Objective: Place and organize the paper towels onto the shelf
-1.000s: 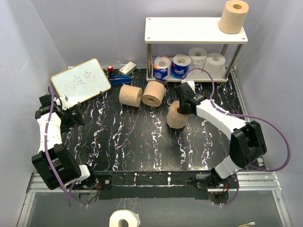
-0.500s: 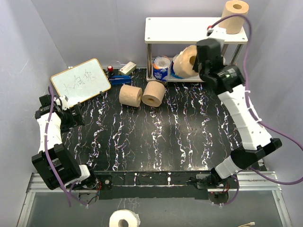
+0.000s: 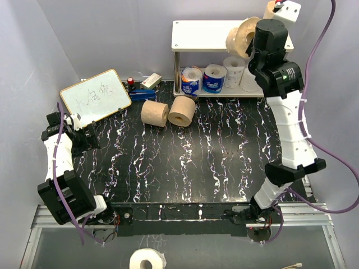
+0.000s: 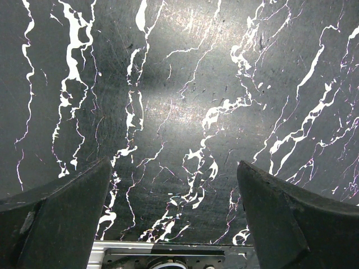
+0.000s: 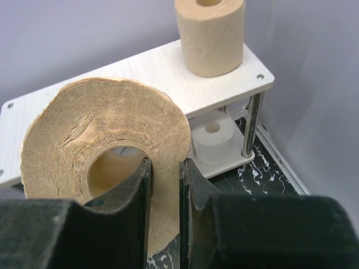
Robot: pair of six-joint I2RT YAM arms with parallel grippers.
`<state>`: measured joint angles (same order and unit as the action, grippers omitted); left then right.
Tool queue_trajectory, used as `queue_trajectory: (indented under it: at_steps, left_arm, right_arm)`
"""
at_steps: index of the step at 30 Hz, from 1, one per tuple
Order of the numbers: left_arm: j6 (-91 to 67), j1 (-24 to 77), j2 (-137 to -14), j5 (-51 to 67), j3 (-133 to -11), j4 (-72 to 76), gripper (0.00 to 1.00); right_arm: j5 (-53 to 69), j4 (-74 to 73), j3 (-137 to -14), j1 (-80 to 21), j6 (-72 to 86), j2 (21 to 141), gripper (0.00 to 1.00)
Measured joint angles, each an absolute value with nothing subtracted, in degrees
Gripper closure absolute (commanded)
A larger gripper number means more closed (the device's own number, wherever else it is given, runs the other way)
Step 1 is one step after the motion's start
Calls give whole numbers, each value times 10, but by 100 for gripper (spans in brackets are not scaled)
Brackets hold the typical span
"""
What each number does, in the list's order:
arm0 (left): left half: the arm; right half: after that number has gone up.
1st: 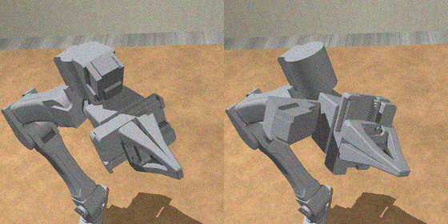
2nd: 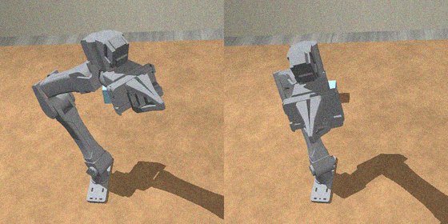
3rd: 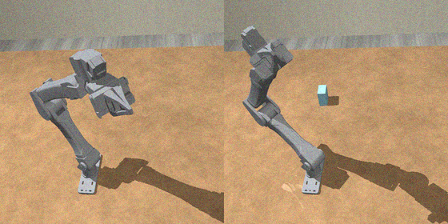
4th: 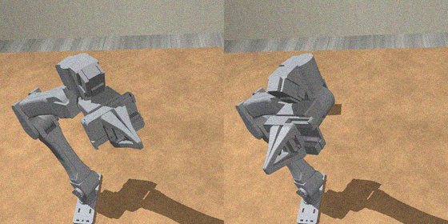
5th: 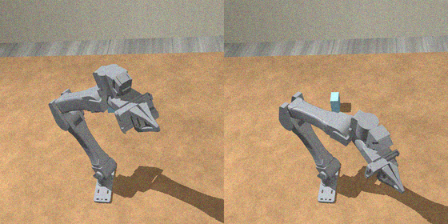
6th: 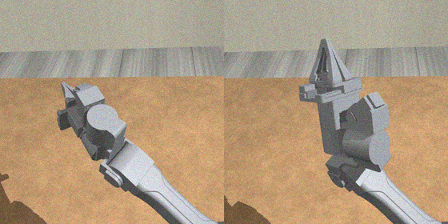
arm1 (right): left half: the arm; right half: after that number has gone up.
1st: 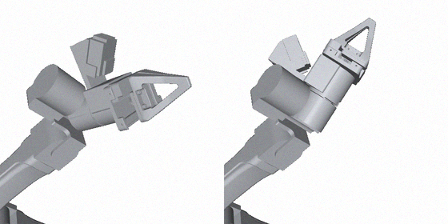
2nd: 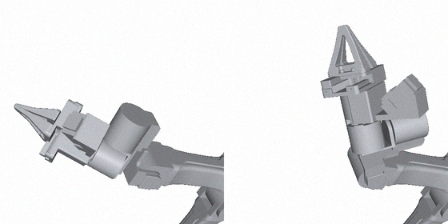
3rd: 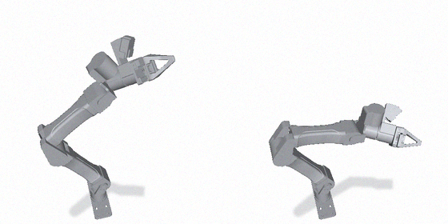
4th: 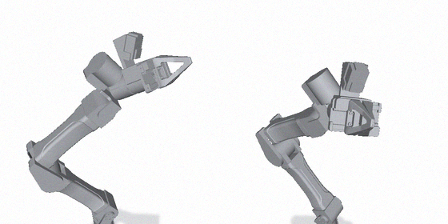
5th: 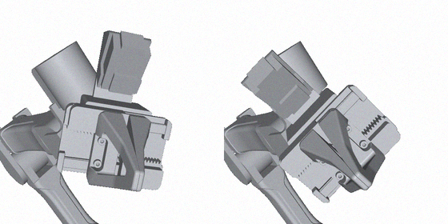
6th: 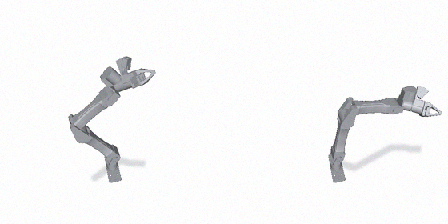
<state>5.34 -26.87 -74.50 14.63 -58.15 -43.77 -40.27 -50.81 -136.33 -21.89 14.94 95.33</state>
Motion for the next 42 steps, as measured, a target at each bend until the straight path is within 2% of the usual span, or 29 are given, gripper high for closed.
queue_trajectory:
  at_steps: [10, 21, 40, 42]
  left_arm:
    - [54, -269, -745, 146, -582, -438, 7]
    - [54, -269, -745, 146, -582, -438, 7]
    - [54, -269, -745, 146, -582, -438, 7]
    - [54, -269, -745, 146, -582, -438, 7]
  right_arm:
    - [-376, -446, -1423, -141, 147, 1070, 100]
    - [-336, -391, -1424, -109, 154, 1079, 100]
    - [-306, -388, -1416, -83, 170, 1114, 100]
    - [-303, -388, -1416, -81, 171, 1115, 93]
